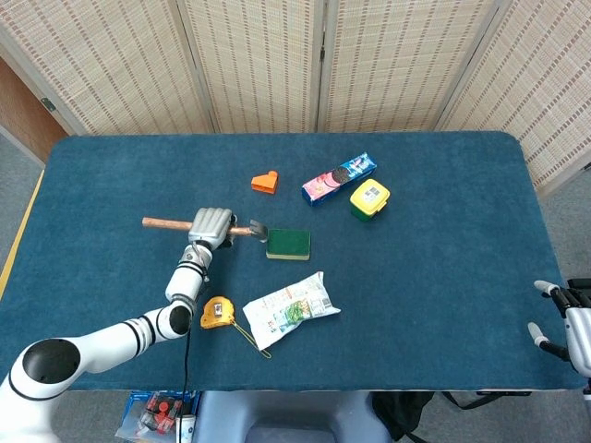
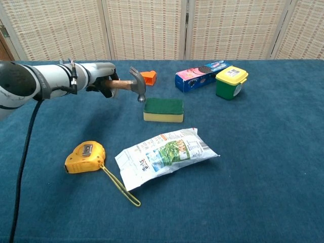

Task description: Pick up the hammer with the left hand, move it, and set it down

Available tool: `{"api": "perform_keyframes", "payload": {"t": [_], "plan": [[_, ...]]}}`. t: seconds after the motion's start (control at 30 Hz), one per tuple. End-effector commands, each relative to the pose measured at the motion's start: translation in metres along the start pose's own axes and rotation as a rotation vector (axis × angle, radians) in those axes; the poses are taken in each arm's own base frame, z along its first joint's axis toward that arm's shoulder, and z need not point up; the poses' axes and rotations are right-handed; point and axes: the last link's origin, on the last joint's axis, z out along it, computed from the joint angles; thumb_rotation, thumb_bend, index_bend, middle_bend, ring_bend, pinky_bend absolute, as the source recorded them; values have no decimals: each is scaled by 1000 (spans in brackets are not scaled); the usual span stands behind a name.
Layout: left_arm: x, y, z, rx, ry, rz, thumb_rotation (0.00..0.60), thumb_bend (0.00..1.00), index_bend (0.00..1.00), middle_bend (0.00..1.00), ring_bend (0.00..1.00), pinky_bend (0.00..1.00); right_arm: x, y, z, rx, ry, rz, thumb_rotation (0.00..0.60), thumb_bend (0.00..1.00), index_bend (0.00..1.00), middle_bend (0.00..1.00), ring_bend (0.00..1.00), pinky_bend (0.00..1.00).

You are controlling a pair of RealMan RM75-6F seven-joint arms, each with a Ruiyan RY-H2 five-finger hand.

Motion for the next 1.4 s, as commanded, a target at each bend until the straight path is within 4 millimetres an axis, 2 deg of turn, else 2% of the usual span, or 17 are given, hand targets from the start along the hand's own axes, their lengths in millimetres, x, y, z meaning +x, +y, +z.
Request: {"api": "perform_keyframes", "payload": {"t": [0.03,0.33,0.7,0.93,1.17,1.4], "plan": [[-3,4,2,9,-19,25,600,690,762,1000,1000,1000,-1,1,-1,-4,-1,2,600,274,237,350,264,300],[-5,8,2,28,-38,64,600,690,762,1000,1000,1000,-2,2,0,-6,-4,5,600,274,238,350,264,300],[12,20,-3,3,-65,-168,600,690,762,1000,1000,1000,-2,3,-1,-5,1,6,600,274,237,350,264,300],[-1,34,-4,-16,-71,-91,600,690,762,1000,1000,1000,-1,4,-2,-12,3,7,600,274,237,350,264,300],[-11,39,-1,-1,-70,6,600,690,762,1000,1000,1000,-1,7,-4,-22,4,9,600,274,238,350,264,300],[5,38,-3,-7,-75,-156,600,690,761,1000,1000,1000,-2,8,-3,-20,6,12,600,274,237,350,264,300]]}}
